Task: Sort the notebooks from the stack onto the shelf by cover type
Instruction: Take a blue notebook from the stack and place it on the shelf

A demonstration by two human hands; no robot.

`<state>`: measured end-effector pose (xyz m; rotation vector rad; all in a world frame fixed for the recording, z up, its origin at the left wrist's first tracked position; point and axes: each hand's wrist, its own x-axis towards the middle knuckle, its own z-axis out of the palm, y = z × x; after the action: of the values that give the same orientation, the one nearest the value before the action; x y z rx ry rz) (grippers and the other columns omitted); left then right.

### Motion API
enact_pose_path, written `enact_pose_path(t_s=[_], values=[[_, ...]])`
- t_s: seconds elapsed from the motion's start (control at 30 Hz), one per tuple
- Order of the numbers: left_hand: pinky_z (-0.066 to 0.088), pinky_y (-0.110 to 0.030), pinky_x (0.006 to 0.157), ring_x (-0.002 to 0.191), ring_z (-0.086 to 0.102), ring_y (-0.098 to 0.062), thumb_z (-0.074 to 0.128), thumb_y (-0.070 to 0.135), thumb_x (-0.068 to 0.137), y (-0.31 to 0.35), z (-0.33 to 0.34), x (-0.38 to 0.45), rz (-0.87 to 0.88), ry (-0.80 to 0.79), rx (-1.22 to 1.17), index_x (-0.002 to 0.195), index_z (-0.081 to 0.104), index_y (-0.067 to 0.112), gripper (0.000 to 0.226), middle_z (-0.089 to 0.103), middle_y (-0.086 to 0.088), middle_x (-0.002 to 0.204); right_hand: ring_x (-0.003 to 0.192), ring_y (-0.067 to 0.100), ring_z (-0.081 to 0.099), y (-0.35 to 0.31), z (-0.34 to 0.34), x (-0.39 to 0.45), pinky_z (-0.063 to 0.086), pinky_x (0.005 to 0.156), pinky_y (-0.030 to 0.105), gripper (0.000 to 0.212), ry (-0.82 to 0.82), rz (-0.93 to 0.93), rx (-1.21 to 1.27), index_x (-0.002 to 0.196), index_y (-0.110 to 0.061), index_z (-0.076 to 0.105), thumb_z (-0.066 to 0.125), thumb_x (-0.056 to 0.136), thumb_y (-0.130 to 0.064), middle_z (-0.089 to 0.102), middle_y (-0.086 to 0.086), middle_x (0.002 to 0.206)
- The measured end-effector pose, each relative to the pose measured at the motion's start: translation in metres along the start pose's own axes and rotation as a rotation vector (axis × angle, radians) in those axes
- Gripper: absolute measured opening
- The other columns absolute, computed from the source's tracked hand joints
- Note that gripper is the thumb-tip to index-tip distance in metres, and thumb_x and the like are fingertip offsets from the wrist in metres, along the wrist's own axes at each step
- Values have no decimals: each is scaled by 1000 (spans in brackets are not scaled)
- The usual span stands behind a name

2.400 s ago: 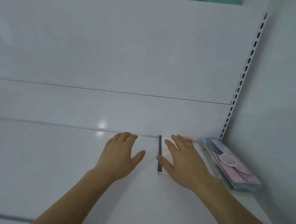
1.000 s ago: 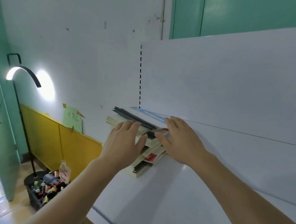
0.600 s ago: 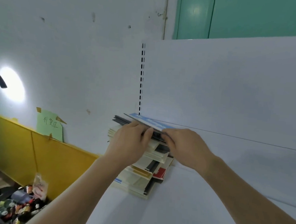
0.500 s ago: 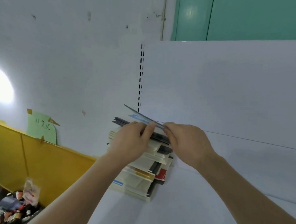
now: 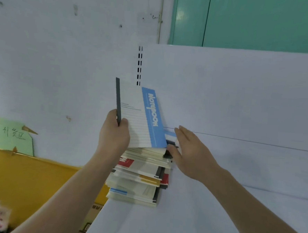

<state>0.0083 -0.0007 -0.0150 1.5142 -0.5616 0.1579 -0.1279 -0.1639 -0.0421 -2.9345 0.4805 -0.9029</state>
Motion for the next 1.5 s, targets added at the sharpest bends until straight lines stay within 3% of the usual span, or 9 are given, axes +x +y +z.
enact_pose_path(t_s=[0.07, 0.17, 0.47, 0.67, 0.87, 1.0, 1.3, 1.4, 1.5], values=[[51, -40, 85, 101, 60, -20, 40, 18, 105, -3, -7, 2, -26, 1, 24, 113, 51, 30, 18, 62, 14, 101, 150, 15, 10, 9, 3, 9, 7, 118, 24, 65, -198, 68, 38, 155, -12, 18, 33, 103, -47, 16, 1, 163], [48, -38, 72, 97, 59, -22, 38, 17, 104, -6, -13, 3, -64, 22, 8, 114, 53, 29, 22, 62, 10, 102, 128, 24, 45, 13, 9, 20, 35, 102, 30, 41, -219, -4, 104, 129, -12, 52, 34, 104, -40, 56, 1, 130], [46, -30, 66, 95, 56, -17, 34, 16, 105, -6, -20, 5, -111, 91, -18, 120, 50, 30, 26, 58, 14, 100, 62, 17, 52, 17, -12, 22, 41, 57, 31, 30, 61, -48, -26, 90, -22, 68, 50, 98, -45, 53, -8, 59], [58, -49, 82, 95, 59, -18, 36, 16, 105, 2, -27, 8, -127, 111, -85, 113, 50, 38, 27, 61, 12, 103, 39, 26, 44, 41, -32, 22, 41, 42, 32, 38, 573, 16, -18, 74, -12, 56, 43, 98, -39, 42, -3, 43], [59, -50, 88, 101, 66, -24, 39, 24, 108, 14, 7, -14, -150, -75, -225, 130, 52, 36, 29, 67, 2, 112, 58, 21, 64, 6, -31, 9, 51, 49, 33, 18, 727, -244, -51, 103, -14, 73, 59, 96, -24, 71, 0, 73], [59, -44, 85, 104, 69, -24, 38, 26, 109, 24, 29, -27, -210, -156, -432, 127, 58, 31, 28, 72, -2, 113, 102, 28, 69, -23, -1, 3, 58, 81, 42, 30, 667, -351, -122, 117, -9, 70, 57, 94, -24, 72, 10, 113], [59, -41, 89, 102, 72, -16, 47, 21, 106, 19, 52, -43, -122, -162, -457, 118, 59, 35, 22, 76, 6, 108, 110, 25, 64, -26, -2, -26, 49, 91, 41, 45, 513, -378, -107, 118, -9, 68, 49, 99, -45, 68, 10, 120], [61, -42, 81, 99, 72, -18, 50, 22, 105, 20, 56, -45, -75, -155, -433, 120, 60, 37, 23, 75, 4, 108, 125, 23, 54, -4, -14, -36, 46, 101, 42, 53, 454, -233, -66, 128, -12, 62, 46, 98, -53, 59, 8, 137], [59, -44, 85, 100, 72, -16, 53, 25, 104, 22, 66, -52, -18, -175, -430, 122, 61, 35, 23, 76, 6, 107, 144, 19, 27, 18, -34, -44, 36, 112, 38, 72, 324, 131, 94, 153, -25, 23, 38, 94, -64, 18, 3, 162]])
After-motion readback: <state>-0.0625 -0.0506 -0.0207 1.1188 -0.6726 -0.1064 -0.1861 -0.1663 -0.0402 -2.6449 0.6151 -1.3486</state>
